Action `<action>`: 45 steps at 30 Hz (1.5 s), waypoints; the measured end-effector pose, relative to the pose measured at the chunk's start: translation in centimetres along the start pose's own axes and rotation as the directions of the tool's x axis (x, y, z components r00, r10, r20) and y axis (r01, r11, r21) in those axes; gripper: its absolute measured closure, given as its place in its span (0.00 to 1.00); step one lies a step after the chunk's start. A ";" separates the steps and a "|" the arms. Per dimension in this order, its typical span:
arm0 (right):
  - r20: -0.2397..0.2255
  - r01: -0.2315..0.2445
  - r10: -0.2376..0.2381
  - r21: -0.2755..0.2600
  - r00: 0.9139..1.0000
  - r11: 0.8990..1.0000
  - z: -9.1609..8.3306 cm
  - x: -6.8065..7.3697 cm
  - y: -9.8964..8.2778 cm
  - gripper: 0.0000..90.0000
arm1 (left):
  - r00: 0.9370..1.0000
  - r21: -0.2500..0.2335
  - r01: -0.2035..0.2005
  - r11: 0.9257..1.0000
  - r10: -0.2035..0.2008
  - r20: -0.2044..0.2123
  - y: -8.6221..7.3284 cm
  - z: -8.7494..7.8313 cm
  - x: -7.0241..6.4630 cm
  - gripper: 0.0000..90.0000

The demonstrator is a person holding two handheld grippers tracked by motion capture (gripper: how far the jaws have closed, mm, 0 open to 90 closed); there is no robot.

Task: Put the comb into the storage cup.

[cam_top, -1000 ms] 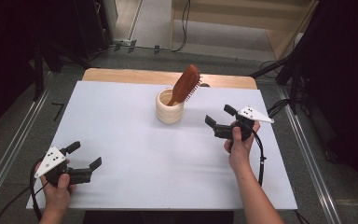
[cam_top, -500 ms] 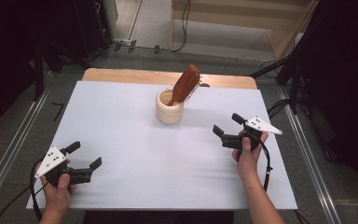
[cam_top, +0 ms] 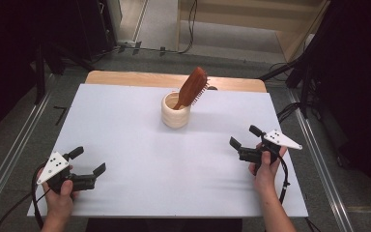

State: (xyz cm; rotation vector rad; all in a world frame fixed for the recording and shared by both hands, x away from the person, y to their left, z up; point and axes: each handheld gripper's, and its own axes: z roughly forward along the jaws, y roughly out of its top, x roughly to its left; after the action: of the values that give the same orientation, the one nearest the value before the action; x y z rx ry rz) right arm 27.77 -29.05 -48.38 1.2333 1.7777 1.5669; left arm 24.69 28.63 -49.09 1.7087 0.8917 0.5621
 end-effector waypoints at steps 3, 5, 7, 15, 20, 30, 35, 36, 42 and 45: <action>0.006 0.003 -0.003 0.008 1.000 1.000 -0.5 -0.2 -0.3 0.00 | 1.000 -0.001 -0.001 1.000 0.001 0.000 0.0 0.0 0.0 0.00; 0.007 -0.001 0.001 0.004 1.000 1.000 -0.9 -0.4 -0.5 0.00 | 1.000 0.000 0.001 1.000 -0.001 0.000 0.0 0.0 0.0 0.00; 0.013 -0.005 0.005 0.003 1.000 1.000 -1.3 -0.6 -0.7 0.00 | 1.000 -0.002 0.002 1.000 -0.002 0.001 0.0 0.0 0.0 0.00; 0.031 -0.004 0.004 0.011 1.000 1.000 -2.6 -1.2 -1.5 0.00 | 1.000 0.002 -0.001 1.000 0.001 -0.003 0.0 0.0 0.0 0.00; 0.042 -0.006 0.005 0.018 0.999 1.000 -3.4 -1.4 -1.9 0.00 | 1.000 -0.004 0.002 1.000 -0.002 -0.002 0.0 -0.1 0.0 0.00; 0.066 -0.003 0.002 0.024 0.998 1.000 -5.5 -1.9 -2.6 0.00 | 1.000 -0.002 -0.001 1.000 0.001 -0.003 0.0 0.0 -0.1 0.00; 0.080 -0.006 0.004 0.024 0.997 1.000 -6.5 -2.1 -3.1 0.00 | 1.000 0.001 -0.003 1.000 0.003 -0.003 0.0 0.0 -0.1 0.00; 0.082 -0.011 0.009 0.028 0.997 1.000 -6.7 -2.2 -3.2 0.00 | 1.000 0.002 -0.004 1.000 0.004 -0.004 0.0 0.0 -0.1 0.00; 0.095 -0.014 0.011 0.031 0.995 0.999 -7.5 -2.4 -3.7 0.00 | 1.000 0.001 -0.006 1.000 0.006 -0.001 0.0 0.0 -0.1 0.00; 0.101 -0.016 0.012 0.032 0.995 0.999 -7.9 -2.5 -3.9 0.00 | 1.000 0.002 -0.007 1.000 0.007 -0.002 0.0 0.0 -0.1 0.00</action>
State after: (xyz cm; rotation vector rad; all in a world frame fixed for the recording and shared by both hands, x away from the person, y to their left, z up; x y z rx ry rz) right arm 21.32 -35.19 -50.65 1.3192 1.7409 1.4619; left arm 24.60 28.59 -49.08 1.7138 0.8887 0.5679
